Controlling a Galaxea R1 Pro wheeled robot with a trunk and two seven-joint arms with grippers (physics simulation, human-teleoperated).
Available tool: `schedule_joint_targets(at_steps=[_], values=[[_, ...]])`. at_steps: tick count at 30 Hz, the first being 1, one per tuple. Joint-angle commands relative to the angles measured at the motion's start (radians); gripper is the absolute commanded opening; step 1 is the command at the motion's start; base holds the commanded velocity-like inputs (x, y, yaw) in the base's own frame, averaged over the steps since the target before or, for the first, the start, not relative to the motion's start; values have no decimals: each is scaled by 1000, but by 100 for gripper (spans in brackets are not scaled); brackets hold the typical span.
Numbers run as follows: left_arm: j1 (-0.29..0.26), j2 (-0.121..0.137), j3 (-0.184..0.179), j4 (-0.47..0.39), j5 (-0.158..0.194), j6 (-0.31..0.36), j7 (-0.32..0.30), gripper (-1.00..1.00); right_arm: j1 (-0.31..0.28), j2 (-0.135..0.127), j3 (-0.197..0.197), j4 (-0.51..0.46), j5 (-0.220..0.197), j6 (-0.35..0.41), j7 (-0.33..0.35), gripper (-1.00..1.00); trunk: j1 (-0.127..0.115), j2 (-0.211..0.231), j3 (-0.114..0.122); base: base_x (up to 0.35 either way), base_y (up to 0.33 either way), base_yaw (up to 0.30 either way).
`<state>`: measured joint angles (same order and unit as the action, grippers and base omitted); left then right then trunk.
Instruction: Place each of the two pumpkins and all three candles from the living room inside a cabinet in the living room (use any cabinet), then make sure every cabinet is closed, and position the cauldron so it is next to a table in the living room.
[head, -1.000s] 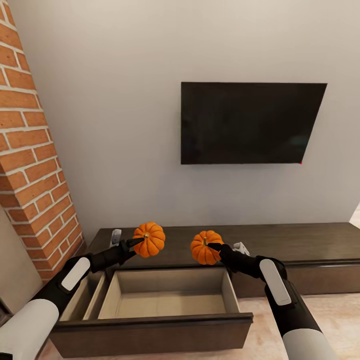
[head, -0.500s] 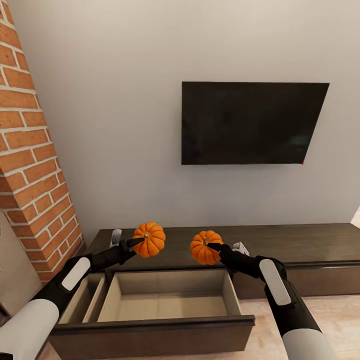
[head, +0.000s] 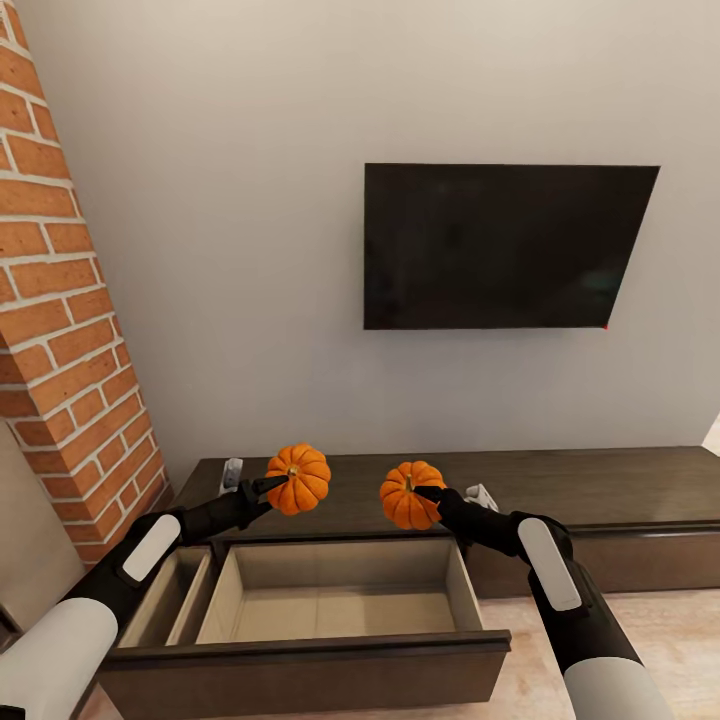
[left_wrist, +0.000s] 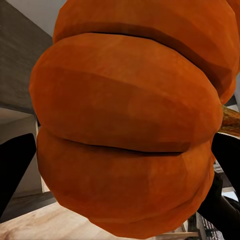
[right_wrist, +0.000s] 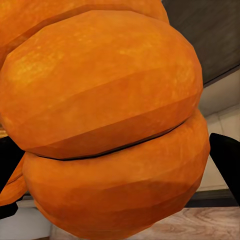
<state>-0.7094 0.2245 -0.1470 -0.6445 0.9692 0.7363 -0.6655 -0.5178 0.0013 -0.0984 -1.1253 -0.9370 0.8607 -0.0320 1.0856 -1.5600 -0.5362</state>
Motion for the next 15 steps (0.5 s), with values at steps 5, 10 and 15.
schedule_joint_targets(at_steps=[5,10,15], values=[[-1,1,-3,0,8,5,0,-100,-1,0,-1,-1,-6,4,-3,-100,0,-1,-1,0,0,0],[-1,2,-3,0,8,5,0,-100,-1,0,-1,-1,-6,4,-3,-100,0,-1,-1,0,0,0],[-1,1,-3,0,8,5,1,-100,-1,0,-1,-1,-6,6,-3,-100,8,-15,-7,0,0,0]])
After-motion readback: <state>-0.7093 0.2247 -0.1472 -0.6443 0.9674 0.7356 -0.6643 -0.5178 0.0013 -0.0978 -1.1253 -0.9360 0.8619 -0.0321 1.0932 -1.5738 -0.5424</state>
